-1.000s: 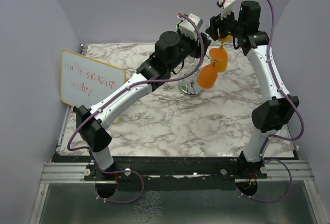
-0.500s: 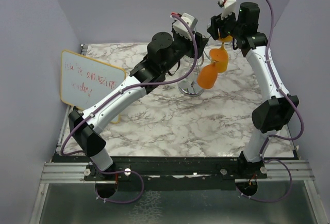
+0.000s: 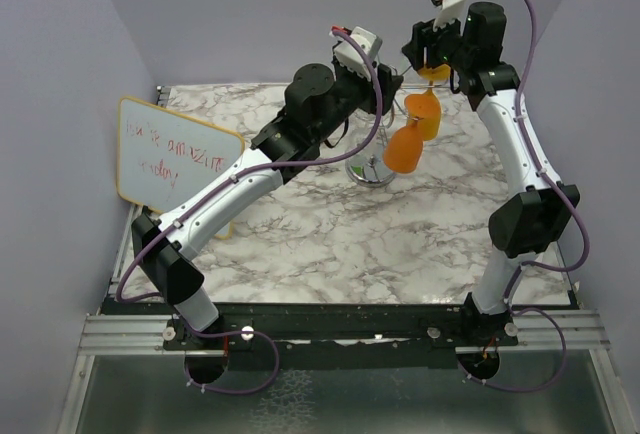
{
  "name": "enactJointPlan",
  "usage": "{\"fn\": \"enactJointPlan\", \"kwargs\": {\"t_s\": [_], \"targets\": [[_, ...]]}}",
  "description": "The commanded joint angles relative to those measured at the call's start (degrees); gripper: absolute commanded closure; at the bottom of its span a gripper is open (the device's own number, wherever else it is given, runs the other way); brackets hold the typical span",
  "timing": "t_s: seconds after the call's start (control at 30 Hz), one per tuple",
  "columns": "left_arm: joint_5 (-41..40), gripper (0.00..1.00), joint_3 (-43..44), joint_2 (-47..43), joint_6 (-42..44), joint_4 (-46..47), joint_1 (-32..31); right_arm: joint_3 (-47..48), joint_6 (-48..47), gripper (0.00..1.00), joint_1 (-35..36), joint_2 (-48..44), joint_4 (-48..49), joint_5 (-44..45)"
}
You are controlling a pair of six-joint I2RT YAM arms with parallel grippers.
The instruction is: Place the wine glass upside down on the wine glass rack
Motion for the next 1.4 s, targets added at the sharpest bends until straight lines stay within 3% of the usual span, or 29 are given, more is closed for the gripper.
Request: {"fn": "enactJointPlan", "kwargs": {"t_s": [0.0, 0.2, 0.47, 1.07, 1.23, 1.37], "targets": [[0.74, 0.38, -1.02, -2.49, 0.3, 0.82, 0.22, -0.86, 1.85, 0.99, -0.64, -1.3, 7.64, 1.44], [0.56, 0.38, -0.99, -2.54, 0.17, 0.57, 0.25, -0.33, 2.8, 0.99, -0.64, 0.22, 10.05, 0.03], [0.23, 0.38, -2.34, -3.78, -0.04, 0.47, 0.2, 5.65, 2.56, 0.99, -0.64, 4.82, 5.52, -2.58], [0.21, 0.38, -3.44, -4.02, -0.16, 0.9, 0.24, 5.48, 2.41, 0.99, -0.56, 5.96, 3.68, -7.64], [-0.11, 0.38, -3.78, -4.19, -0.11, 1.07, 0.26, 6.12, 0.96, 0.95, -0.46, 6.17, 2.18, -8.66], [-0.14, 0.37, -3.92, -4.11, -0.19, 1.08, 0.22, 6.26, 2.19, 0.84, -0.47, 5.85, 1.79, -10.8]]}}
